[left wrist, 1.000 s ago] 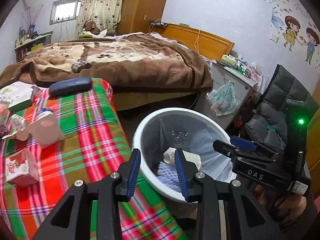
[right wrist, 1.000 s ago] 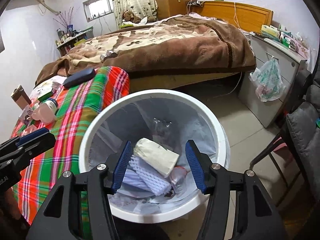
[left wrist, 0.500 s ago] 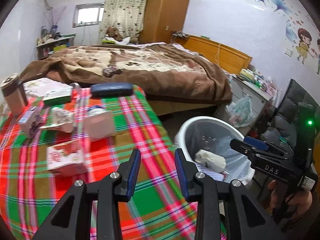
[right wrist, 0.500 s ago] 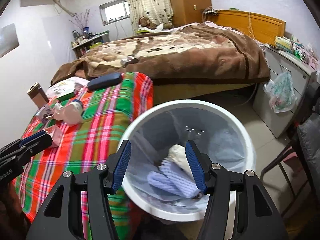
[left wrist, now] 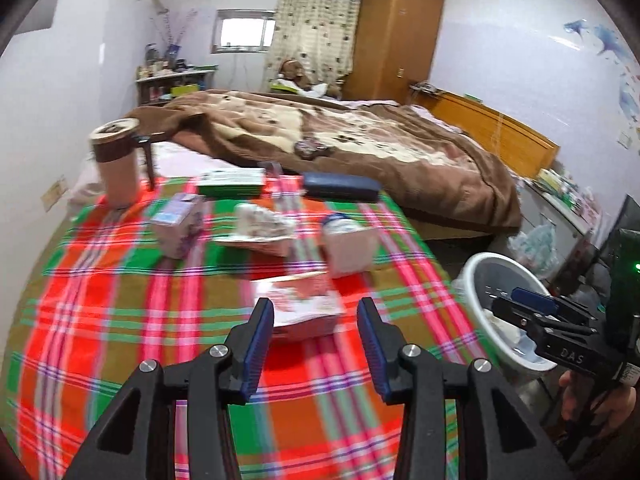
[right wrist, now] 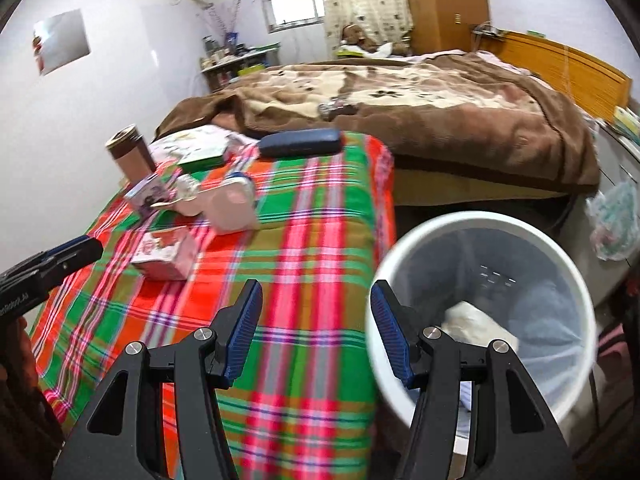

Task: Collect trash
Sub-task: 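Move both tools back over the bed toward the milk cartons, then grasp the purple milk carton with the left gripper while the right gripper grasps the strawberry carton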

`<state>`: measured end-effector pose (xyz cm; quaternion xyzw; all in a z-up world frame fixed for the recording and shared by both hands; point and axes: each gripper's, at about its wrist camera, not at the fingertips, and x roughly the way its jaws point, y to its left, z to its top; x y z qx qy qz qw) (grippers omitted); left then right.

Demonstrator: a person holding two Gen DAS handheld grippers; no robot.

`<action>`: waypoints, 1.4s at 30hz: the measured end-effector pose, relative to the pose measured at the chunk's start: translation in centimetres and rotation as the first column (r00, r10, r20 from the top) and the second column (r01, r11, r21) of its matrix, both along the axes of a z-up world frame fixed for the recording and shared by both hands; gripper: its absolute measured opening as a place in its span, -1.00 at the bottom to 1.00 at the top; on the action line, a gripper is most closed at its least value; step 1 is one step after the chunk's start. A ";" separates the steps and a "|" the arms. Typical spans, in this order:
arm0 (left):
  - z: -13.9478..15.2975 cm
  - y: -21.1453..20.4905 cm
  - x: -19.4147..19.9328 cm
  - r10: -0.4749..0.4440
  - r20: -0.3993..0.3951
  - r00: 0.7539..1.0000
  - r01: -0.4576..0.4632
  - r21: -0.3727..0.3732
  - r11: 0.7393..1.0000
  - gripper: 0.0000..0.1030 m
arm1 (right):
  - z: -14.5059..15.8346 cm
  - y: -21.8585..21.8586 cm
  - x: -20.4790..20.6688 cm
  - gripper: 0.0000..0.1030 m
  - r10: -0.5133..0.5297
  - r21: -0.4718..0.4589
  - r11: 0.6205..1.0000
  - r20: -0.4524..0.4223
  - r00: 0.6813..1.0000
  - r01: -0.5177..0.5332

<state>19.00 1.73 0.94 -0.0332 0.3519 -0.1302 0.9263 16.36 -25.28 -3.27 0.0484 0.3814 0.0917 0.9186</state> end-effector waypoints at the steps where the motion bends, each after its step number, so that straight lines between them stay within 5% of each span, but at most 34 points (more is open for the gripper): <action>1: 0.0 0.8 0.2 0.011 0.000 1.000 -0.011 0.000 1.000 -0.16 | 0.0 0.8 0.3 0.12 0.028 0.000 1.000 0.001 1.000 -0.028; 9: -0.4 6.0 2.4 0.095 -0.013 0.995 -0.095 -0.008 0.995 -0.06 | 0.1 6.7 1.9 0.12 0.198 -0.049 0.979 0.007 0.980 -0.198; 29: -2.4 10.8 11.9 0.084 -0.055 0.995 -0.082 0.044 0.996 0.09 | -1.3 13.9 8.2 0.12 0.388 -0.028 0.921 -0.023 0.921 -0.389; 35: -3.3 11.2 13.8 0.073 -0.080 0.994 -0.071 0.027 0.997 0.09 | -2.2 13.9 9.6 0.12 0.480 0.091 0.876 -0.071 0.875 -0.473; 42: -3.8 11.1 14.7 0.058 -0.087 0.995 -0.056 0.024 0.998 0.09 | -2.5 13.6 7.0 0.12 0.558 0.075 0.830 -0.120 0.821 -0.553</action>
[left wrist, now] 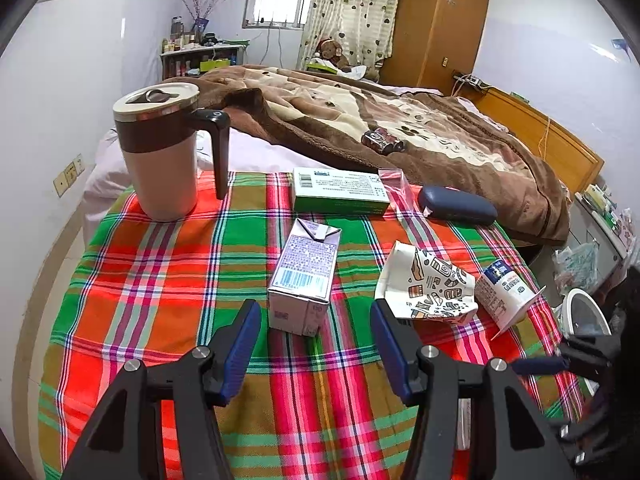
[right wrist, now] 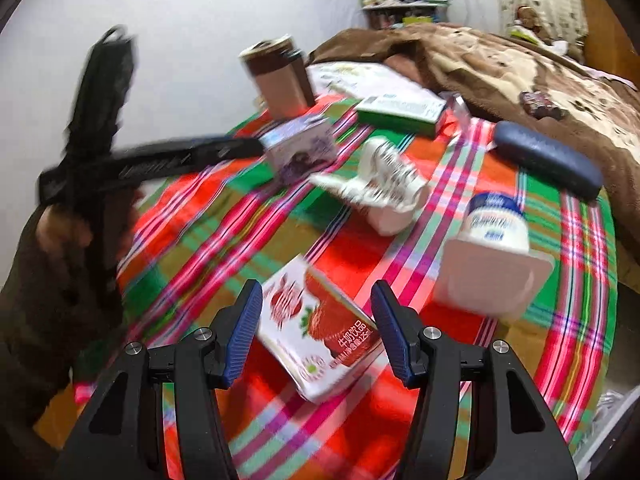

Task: Collect trash
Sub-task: 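Grasp the purple milk carton with the left gripper while the right gripper grasps the strawberry carton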

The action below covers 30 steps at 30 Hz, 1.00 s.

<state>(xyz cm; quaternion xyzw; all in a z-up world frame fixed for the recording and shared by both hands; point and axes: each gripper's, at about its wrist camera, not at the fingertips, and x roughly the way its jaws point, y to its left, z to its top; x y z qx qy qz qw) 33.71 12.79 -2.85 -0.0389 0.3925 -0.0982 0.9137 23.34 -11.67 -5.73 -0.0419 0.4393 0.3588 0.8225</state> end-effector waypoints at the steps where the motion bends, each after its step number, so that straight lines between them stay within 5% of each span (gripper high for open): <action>1: 0.0 -0.1 0.1 0.000 0.002 1.000 0.000 0.001 1.000 0.09 | 0.0 0.2 -0.7 0.12 0.024 -0.019 1.000 0.001 1.000 -0.024; 8: 0.1 0.2 0.8 0.000 0.002 1.000 0.000 -0.005 1.000 0.10 | -0.1 1.5 -2.6 0.22 0.064 -0.066 0.996 0.001 0.998 -0.064; 17: -0.5 -0.1 2.2 -0.004 -0.005 1.000 0.005 0.027 1.000 0.18 | -2.0 3.7 -3.2 0.25 0.054 -0.248 0.968 0.066 0.996 -0.036; 30: -3.1 -0.9 5.4 -0.009 -0.048 0.999 0.012 0.063 0.998 0.18 | -1.7 0.5 -1.3 0.17 -0.121 -0.162 0.978 0.049 0.991 0.127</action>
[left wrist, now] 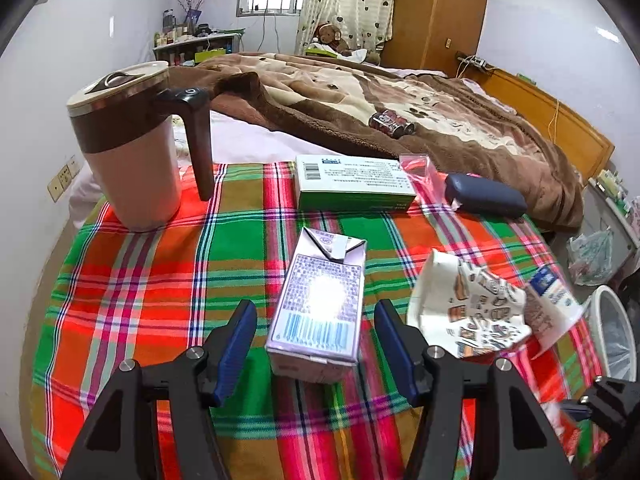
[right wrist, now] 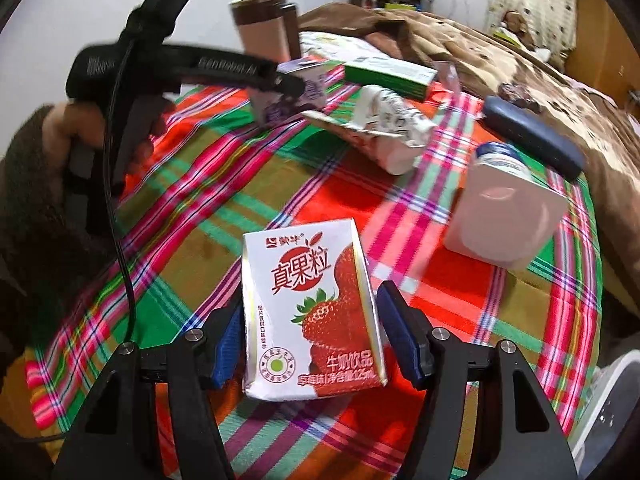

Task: Collect trash
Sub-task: 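Grasp the purple milk carton with the left gripper while the right gripper grasps the strawberry carton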

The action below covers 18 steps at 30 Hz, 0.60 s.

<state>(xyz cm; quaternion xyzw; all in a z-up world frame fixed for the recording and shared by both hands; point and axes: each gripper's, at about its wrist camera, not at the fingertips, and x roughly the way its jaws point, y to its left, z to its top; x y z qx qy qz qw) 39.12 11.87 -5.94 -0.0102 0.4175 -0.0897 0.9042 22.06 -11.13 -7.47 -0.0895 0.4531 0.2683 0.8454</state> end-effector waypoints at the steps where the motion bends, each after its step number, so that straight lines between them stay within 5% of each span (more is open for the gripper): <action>1: -0.3 0.0 0.3 0.004 -0.009 1.000 -0.004 0.008 1.000 0.18 | 0.0 -0.2 0.1 0.08 -0.014 0.004 1.000 0.002 1.000 0.014; 6: -0.7 0.1 1.0 0.021 -0.012 1.000 -0.020 0.006 1.000 0.16 | -0.5 -0.5 0.6 0.08 -0.048 0.030 0.998 0.001 0.999 0.048; 10: -1.0 0.2 1.3 0.030 -0.018 0.999 -0.030 0.006 1.000 -0.25 | -0.6 -0.5 1.0 0.08 -0.057 0.037 0.998 0.003 0.998 0.057; 18: -0.6 0.1 -0.1 0.030 -0.008 1.000 -0.030 0.004 1.000 -0.26 | -0.4 -0.7 0.6 0.08 -0.075 0.054 0.996 0.007 0.997 0.074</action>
